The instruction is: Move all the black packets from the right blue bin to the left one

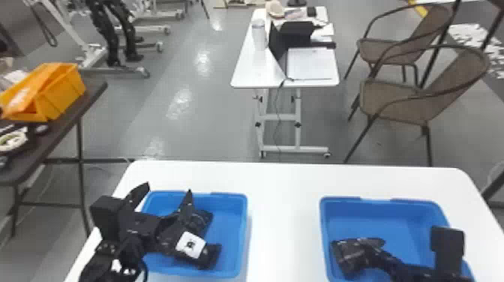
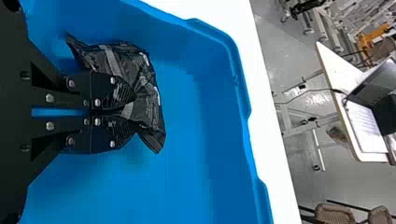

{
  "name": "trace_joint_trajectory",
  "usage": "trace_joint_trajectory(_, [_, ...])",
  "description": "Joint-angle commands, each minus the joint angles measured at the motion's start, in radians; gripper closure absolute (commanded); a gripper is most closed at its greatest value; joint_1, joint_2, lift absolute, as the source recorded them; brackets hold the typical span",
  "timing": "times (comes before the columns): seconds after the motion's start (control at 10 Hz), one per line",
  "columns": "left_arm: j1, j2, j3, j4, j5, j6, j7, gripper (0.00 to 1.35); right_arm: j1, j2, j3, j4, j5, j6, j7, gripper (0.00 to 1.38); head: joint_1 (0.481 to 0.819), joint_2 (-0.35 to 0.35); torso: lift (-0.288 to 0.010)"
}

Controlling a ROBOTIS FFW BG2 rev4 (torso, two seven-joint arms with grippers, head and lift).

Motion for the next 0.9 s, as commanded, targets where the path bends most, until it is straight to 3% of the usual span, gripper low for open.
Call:
trace_joint_trajectory(0.0, [-0.001, -0.003, -0.001, -0.001, 0.007, -0.004, 0.000, 0.07, 0.035, 0.000, -0.007, -0.099, -0.054, 0.021, -0.017, 1.28, 0.695, 0.133, 0.000])
trace_joint_trajectory(0.2, [-0.011, -0.003, -0.007, -0.011, 0.039, -0.013, 0.002, 0.07, 0.049, -0.026, -0.010, -0.246, -0.175, 0.064, -0.015, 1.28, 0.695, 0.132, 0.000])
trace_joint_trajectory(0.3, [-0.014, -0.003, -0.009, -0.021, 0.069, -0.030, 0.006, 0.07, -0.009, -0.068, 0.037, -0.254, -0.239, 0.059, 0.005, 1.28, 0.695, 0.133, 0.000])
trace_joint_trajectory(0.4, [-0.021, -0.003, -0.018, -0.032, 0.125, -0.016, 0.011, 0.07, -0.097, -0.100, 0.094, -0.190, -0.258, 0.042, 0.069, 1.28, 0.695, 0.145, 0.000])
trace_joint_trajectory(0.5, [-0.044, -0.003, -0.027, -0.058, 0.174, 0.047, 0.011, 0.07, -0.203, -0.112, 0.177, -0.055, -0.279, -0.025, 0.141, 1.28, 0.695, 0.171, 0.000])
trace_joint_trajectory(0.8, [-0.100, -0.003, -0.087, -0.086, 0.409, 0.228, 0.018, 0.07, -0.393, -0.074, 0.336, 0.200, -0.319, -0.215, 0.270, 1.28, 0.695, 0.235, 0.000])
